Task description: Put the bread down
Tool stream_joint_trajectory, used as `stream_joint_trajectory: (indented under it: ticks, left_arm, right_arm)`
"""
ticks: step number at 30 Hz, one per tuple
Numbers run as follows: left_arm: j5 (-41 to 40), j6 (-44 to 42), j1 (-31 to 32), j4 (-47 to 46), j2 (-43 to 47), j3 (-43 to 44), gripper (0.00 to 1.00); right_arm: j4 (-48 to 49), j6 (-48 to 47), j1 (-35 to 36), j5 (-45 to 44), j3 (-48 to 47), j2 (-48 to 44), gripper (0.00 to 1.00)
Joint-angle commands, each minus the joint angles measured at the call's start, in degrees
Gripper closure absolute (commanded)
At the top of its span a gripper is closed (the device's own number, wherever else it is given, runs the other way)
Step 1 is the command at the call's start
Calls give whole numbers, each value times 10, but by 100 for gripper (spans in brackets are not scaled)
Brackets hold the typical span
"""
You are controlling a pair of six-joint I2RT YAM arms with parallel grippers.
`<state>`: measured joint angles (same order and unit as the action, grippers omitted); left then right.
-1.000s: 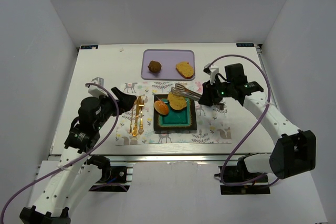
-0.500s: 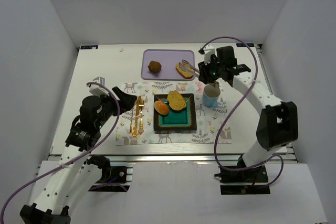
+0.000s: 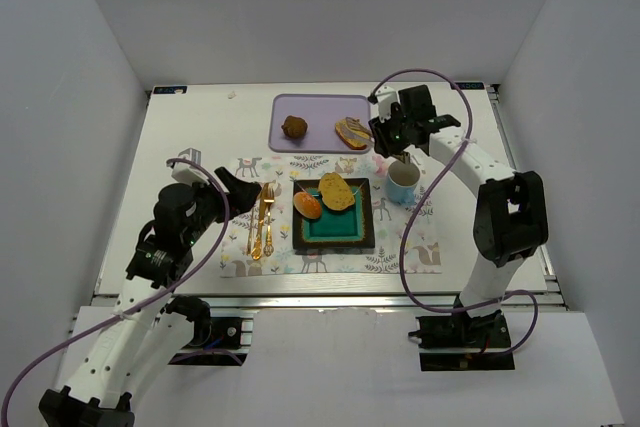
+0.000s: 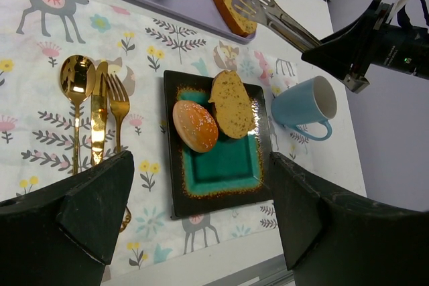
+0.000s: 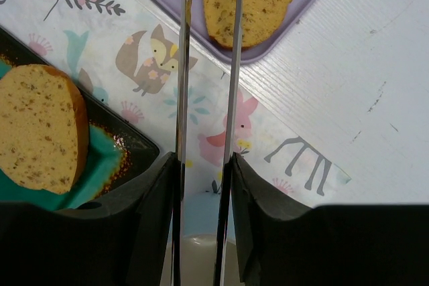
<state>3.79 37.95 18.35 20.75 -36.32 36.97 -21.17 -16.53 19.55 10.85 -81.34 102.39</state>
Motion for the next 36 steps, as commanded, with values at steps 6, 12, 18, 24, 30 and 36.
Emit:
stream_joint_trajectory:
  ticks: [6, 12, 18, 24, 30, 36]
  left_arm:
    - [-3, -7, -1, -13, -9, -1, 9]
    - [-3, -7, -1, -14, -8, -4, 9]
    - [-4, -6, -1, -14, -6, -5, 9]
    - [-6, -6, -1, -11, -2, -5, 9]
    - [-8, -5, -1, -6, 6, -5, 9]
    - [-10, -6, -1, -2, 7, 1, 9]
  right_arm:
    - [-5, -10, 15, -11, -36, 20, 57]
    - [-15, -18, 27, -53, -59, 43, 57]
    - [-43, -35, 38, -85, -94, 68, 58]
    - [-56, -40, 43, -88, -110, 73, 80]
    - [-55, -37, 43, -73, -112, 54, 88]
    - [-47, -25, 43, -33, -98, -15, 89]
